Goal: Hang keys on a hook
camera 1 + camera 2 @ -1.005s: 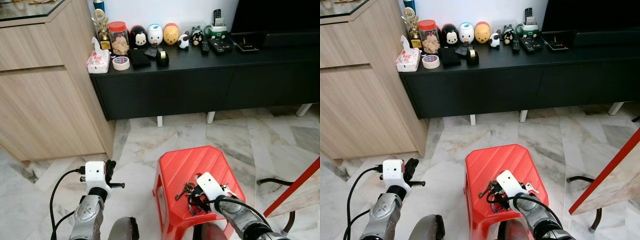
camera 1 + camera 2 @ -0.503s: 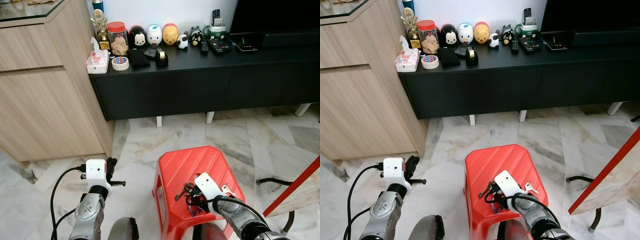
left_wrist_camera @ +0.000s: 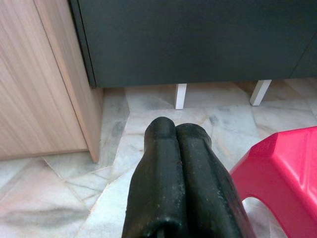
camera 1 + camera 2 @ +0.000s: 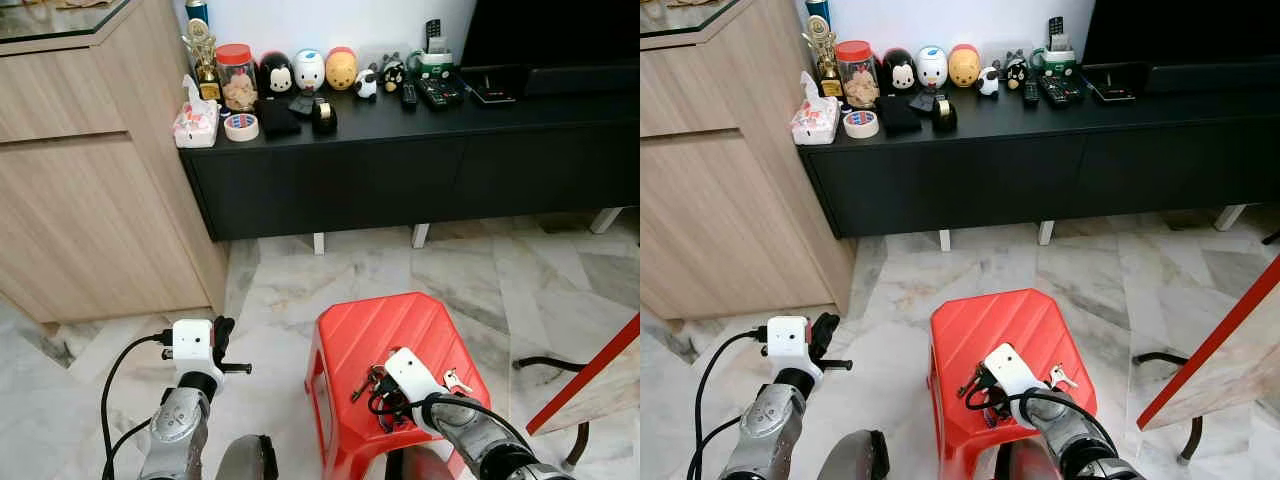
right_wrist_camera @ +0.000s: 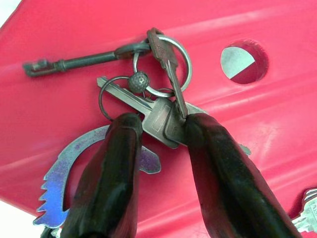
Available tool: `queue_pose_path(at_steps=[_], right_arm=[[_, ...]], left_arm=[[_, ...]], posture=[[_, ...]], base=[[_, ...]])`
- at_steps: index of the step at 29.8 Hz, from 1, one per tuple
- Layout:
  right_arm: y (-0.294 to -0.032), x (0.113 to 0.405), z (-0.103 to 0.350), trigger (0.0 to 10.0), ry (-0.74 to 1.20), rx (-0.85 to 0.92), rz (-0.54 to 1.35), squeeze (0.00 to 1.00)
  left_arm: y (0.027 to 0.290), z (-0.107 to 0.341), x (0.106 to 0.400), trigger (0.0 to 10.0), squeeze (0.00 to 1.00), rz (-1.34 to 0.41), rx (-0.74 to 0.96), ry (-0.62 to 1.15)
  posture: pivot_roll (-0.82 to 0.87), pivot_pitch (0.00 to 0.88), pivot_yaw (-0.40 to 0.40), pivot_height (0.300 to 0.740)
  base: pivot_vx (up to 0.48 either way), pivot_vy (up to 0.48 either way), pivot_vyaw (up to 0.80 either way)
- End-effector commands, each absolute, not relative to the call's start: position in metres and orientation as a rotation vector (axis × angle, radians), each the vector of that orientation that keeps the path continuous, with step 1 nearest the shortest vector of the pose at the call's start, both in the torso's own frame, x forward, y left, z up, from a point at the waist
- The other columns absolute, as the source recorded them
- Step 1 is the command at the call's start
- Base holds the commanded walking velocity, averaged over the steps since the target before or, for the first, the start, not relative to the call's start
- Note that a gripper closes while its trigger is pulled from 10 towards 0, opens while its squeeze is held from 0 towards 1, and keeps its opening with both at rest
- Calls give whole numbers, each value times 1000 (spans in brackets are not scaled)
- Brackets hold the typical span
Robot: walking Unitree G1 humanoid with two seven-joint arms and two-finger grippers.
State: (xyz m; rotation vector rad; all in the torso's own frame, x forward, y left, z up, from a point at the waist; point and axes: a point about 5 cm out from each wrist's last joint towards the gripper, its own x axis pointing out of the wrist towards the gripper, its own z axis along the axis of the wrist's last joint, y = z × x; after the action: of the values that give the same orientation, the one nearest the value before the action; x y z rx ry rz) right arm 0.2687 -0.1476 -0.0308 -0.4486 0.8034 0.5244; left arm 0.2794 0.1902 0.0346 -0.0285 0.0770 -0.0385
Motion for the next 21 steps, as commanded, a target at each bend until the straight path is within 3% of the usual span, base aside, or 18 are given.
queue_pose_path(at_steps=[1, 21], right_arm=[[-151, 246, -49, 0, 926, -457, 545, 0], [-147, 252, -45, 0, 847, -374, 481, 0]], left_arm=[[191, 35, 278, 10000, 0, -41, -18, 84], [191, 33, 278, 10000, 0, -37, -12, 97]], posture=[[32, 53, 15, 613], [32, 51, 14, 613]], base=[[0, 0, 0], [0, 0, 0]])
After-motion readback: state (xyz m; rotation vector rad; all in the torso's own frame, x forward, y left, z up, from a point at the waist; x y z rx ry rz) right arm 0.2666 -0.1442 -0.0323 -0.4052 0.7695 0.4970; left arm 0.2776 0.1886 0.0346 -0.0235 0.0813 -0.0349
